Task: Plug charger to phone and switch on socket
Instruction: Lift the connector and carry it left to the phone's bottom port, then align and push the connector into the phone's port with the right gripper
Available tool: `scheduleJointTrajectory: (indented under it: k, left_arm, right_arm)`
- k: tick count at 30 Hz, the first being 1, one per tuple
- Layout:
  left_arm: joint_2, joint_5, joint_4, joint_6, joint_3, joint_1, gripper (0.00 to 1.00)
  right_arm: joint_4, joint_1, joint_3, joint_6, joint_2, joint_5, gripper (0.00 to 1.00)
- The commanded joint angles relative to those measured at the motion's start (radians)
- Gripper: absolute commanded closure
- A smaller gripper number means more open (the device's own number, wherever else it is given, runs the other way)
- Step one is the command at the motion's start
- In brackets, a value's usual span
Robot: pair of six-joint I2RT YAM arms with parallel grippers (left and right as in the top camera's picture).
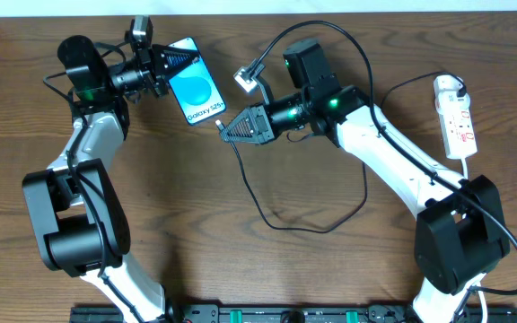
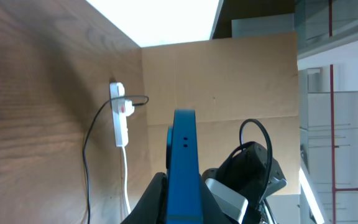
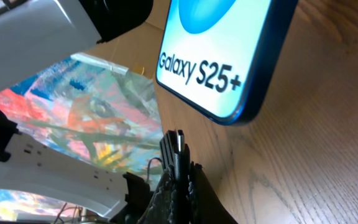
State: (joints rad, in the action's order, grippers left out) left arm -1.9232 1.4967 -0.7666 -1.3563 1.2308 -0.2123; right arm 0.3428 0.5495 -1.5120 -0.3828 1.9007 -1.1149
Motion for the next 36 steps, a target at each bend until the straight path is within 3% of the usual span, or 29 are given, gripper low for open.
scheduleJointTrajectory:
  k: [1, 7, 17, 36]
  left_arm:
    - [0.008, -0.024, -0.018, -0.003, 0.017, 0.0, 0.93]
    - [0.008, -0.059, -0.076, -0.047, 0.017, 0.0, 0.93]
    - [0.008, -0.076, -0.33, -0.251, 0.017, 0.0, 0.93]
    - [0.008, -0.069, -0.332, -0.253, 0.017, 0.0, 0.93]
  right_arm:
    - [-0.014, 0.004, -0.012, -0.069, 0.003, -0.021, 0.99]
    - [-0.05, 0.001, -0.011, -0.092, 0.024, -0.076, 0.99]
    - [-0.262, -0.014, -0.011, -0.253, 0.077, -0.172, 0.99]
    - [-0.291, -0.039, -0.011, -0.237, 0.082, -0.257, 0.99]
